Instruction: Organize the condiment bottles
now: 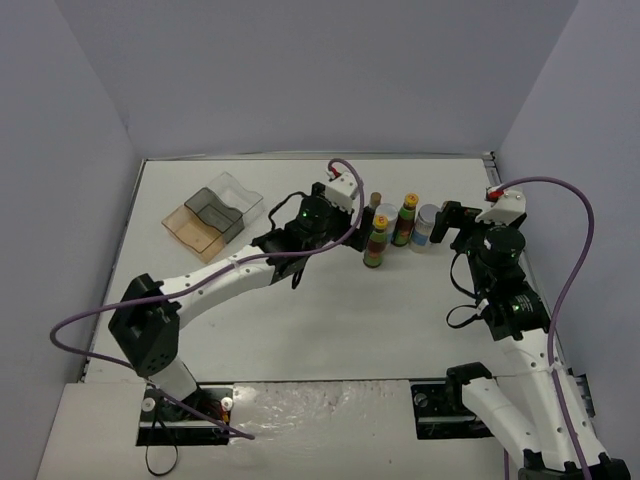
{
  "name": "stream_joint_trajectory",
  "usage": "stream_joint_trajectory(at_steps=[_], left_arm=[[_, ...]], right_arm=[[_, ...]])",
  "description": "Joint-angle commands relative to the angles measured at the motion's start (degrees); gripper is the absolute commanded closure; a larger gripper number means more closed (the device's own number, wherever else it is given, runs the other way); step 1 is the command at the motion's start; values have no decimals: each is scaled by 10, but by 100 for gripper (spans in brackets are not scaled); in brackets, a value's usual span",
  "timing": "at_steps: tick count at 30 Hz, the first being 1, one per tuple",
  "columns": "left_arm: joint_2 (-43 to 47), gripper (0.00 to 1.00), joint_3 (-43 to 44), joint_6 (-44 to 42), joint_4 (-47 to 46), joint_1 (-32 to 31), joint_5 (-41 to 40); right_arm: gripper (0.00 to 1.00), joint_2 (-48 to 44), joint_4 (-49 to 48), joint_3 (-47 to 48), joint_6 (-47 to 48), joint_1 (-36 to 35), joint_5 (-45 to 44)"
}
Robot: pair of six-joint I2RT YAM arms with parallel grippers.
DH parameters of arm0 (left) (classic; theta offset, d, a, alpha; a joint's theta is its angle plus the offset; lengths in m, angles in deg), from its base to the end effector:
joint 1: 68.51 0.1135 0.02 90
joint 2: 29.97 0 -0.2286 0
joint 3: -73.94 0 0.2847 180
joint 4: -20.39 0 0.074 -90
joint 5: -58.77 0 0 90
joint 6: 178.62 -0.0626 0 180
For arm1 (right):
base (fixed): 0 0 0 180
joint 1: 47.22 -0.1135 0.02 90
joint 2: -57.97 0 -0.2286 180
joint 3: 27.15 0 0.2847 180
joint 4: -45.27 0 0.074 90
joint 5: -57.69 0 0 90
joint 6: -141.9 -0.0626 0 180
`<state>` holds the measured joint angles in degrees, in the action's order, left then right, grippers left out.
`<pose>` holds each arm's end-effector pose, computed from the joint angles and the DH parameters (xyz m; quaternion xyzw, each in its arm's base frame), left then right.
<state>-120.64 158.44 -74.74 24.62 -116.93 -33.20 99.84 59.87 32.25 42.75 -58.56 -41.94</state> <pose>0.2937 -0.3277 0.2868 0.2175 0.7368 -0.3198 0.5546 0.2538 0.0402 0.3588 0.0477 0.6874 0.0716 0.7212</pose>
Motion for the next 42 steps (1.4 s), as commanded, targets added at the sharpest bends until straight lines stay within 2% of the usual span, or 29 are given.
stream_joint_trajectory(at_steps=[1, 7, 23, 30, 33, 37, 42], left_arm=[[-53, 3, 66, -25, -93, -26, -6], [-115, 3, 106, -22, -110, -37, -11], [-203, 4, 141, -10, -142, -46, -40], [-226, 11, 154, -2, -145, -46, -44], [-229, 18, 155, -2, -148, -47, -44], [-225, 37, 150, -2, -147, -47, -48], [-202, 70, 118, 2, -145, -50, -55]], right_arm=[[0, 8, -47, 45, 21, -1, 1], [0, 6, -46, 53, 19, -1, 16], [0, 2, -45, 39, 27, -2, 27], [0, -1, -46, 36, 29, -2, 30], [0, -4, -46, 32, 29, -2, 30], [0, -8, -46, 28, 29, -2, 32], [0, -10, -45, 28, 29, -2, 32]])
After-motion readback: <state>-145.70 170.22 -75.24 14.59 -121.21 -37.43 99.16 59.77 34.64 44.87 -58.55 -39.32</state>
